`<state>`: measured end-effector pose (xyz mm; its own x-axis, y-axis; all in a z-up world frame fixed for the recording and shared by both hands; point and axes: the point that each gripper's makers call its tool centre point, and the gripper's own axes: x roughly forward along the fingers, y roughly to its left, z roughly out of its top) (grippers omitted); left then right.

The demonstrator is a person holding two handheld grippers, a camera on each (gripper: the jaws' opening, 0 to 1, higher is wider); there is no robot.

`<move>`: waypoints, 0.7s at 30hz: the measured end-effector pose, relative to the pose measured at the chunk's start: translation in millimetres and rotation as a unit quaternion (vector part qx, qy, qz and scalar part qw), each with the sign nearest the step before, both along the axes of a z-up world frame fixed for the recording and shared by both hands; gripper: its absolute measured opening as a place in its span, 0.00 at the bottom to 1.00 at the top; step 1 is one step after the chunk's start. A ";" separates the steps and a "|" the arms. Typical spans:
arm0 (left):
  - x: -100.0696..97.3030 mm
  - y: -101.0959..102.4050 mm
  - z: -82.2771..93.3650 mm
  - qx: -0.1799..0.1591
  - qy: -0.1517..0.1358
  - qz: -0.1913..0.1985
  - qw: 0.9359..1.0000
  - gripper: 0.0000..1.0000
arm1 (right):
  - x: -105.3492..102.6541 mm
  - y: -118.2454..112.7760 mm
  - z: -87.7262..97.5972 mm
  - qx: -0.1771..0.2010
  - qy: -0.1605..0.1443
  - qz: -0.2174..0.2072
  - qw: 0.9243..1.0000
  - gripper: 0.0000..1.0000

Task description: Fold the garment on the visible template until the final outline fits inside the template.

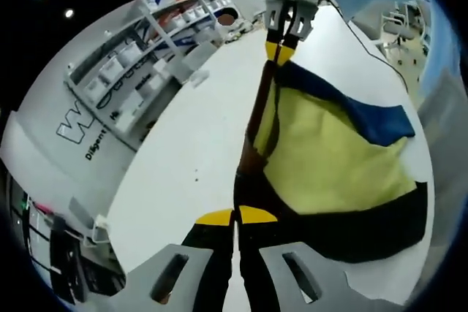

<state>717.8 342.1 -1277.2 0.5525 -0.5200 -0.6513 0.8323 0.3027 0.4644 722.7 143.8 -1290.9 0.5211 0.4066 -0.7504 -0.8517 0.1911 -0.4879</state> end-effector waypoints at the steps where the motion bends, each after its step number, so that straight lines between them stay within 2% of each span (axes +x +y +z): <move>1: 2.3 -0.2 -3.4 0.001 0.003 0.000 1.000 0.00 | 2.4 -0.2 -4.0 -0.001 0.002 -0.001 1.000 0.00; 8: 24.2 -1.7 -38.3 0.001 0.031 0.013 0.999 0.00 | 21.3 -2.6 -42.4 -0.006 0.024 -0.022 0.999 0.00; 14: 41.2 -3.9 -77.9 0.003 0.062 0.026 0.998 0.00 | 32.7 -6.4 -69.4 -0.018 0.041 -0.031 0.999 0.00; 21: 59.4 -9.0 -101.1 0.006 0.080 0.034 0.996 0.00 | 46.6 -12.1 -97.6 -0.029 0.073 -0.055 0.995 0.00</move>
